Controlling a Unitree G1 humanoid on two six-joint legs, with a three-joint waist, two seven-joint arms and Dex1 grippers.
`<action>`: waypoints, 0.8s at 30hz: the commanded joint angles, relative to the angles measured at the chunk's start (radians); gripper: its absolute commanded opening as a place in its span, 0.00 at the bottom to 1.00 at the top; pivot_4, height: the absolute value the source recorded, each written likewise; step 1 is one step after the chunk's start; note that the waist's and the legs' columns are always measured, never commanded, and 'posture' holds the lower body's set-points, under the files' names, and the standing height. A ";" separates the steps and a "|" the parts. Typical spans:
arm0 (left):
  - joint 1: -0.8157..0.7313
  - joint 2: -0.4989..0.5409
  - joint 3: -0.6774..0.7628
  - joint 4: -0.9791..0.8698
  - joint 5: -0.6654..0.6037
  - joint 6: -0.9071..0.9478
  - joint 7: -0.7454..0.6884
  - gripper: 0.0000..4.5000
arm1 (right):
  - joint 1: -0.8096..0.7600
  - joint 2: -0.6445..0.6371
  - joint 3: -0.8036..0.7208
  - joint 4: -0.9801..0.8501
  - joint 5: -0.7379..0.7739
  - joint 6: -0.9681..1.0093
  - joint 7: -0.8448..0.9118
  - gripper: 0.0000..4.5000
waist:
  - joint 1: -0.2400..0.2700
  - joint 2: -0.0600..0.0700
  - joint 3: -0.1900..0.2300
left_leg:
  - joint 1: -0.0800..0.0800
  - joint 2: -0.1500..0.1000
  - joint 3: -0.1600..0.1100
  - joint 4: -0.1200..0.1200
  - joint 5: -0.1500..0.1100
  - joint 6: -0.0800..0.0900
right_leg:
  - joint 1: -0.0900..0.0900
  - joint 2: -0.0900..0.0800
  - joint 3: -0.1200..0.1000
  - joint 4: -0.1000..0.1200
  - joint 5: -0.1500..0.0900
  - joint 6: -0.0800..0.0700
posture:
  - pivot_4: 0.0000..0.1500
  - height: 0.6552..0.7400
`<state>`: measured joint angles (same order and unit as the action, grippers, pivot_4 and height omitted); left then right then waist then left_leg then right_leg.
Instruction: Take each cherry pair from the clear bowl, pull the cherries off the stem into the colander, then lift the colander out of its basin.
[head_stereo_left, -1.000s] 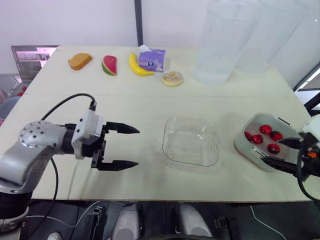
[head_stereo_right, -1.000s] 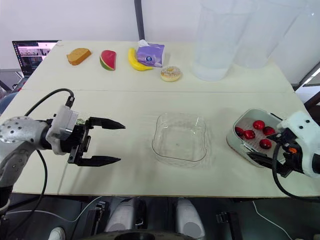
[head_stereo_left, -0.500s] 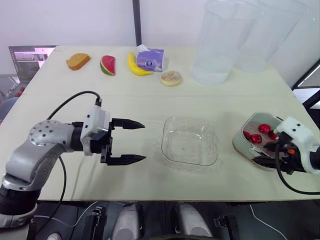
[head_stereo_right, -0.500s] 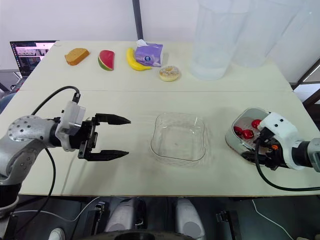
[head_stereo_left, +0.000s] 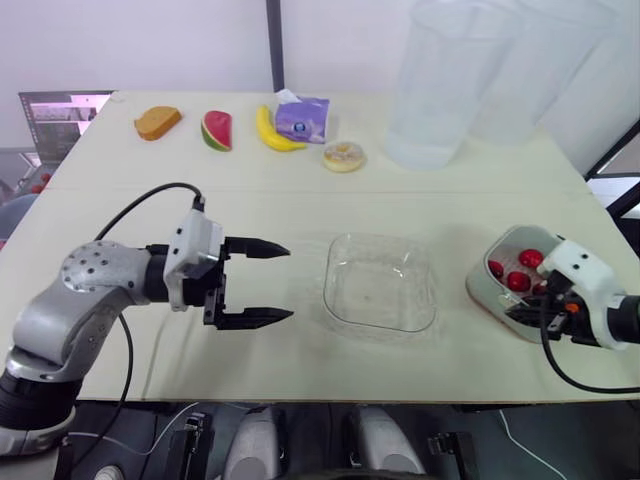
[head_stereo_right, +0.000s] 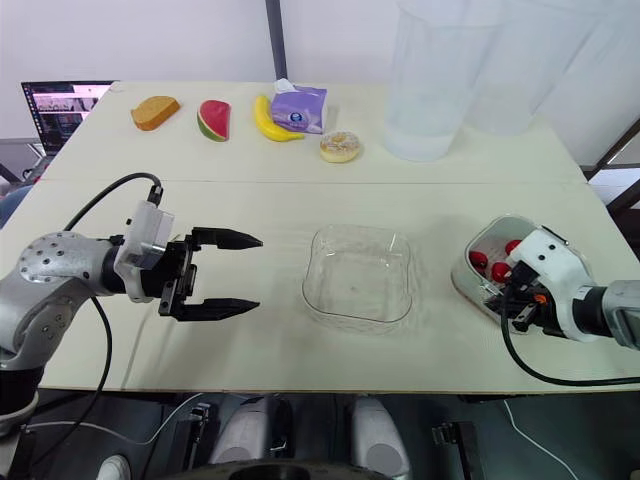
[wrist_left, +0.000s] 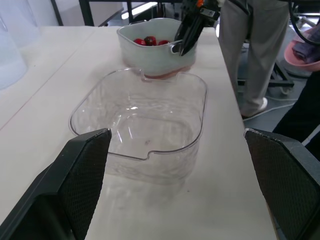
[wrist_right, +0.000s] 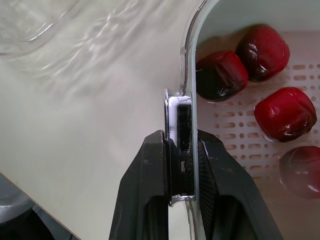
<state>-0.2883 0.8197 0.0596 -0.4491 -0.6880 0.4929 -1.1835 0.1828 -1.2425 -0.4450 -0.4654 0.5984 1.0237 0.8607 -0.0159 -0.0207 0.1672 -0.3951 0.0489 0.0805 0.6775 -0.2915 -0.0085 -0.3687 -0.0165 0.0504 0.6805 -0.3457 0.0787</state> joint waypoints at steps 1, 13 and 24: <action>-0.010 0.001 0.005 -0.006 -0.010 -0.009 -0.009 1.00 | -0.009 -0.021 -0.076 -0.023 -0.024 0.004 0.019 0.05 | 0.000 0.000 0.000 | 0.000 0.000 0.000 0.000 0.000 0.000 | 0.000 0.000 0.000 0.000 0.000 0.000 | 1.00 1.00; -0.024 -0.003 -0.012 0.016 0.002 -0.018 -0.031 1.00 | -0.062 -0.057 -0.154 -0.085 -0.025 0.106 0.049 0.05 | -0.001 0.001 0.001 | 0.000 0.000 0.000 0.000 0.000 0.000 | 0.000 0.000 0.000 0.000 0.000 0.000 | 1.00 1.00; -0.028 -0.009 -0.021 0.018 0.004 -0.017 -0.041 1.00 | -0.065 -0.061 -0.277 -0.139 0.006 0.226 0.109 0.05 | 0.000 0.001 0.001 | 0.000 0.000 0.000 0.000 0.000 0.000 | 0.000 -0.001 0.000 0.000 0.000 0.000 | 1.00 1.00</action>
<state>-0.3052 0.8150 0.0338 -0.4215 -0.6801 0.4900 -1.2199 0.1269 -1.2806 -0.6759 -0.5955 0.6051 1.2483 0.9549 -0.0159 -0.0198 0.1678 -0.3955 0.0489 0.0806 0.6774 -0.2915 -0.0084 -0.3692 -0.0170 0.0505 0.6805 -0.3457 0.0786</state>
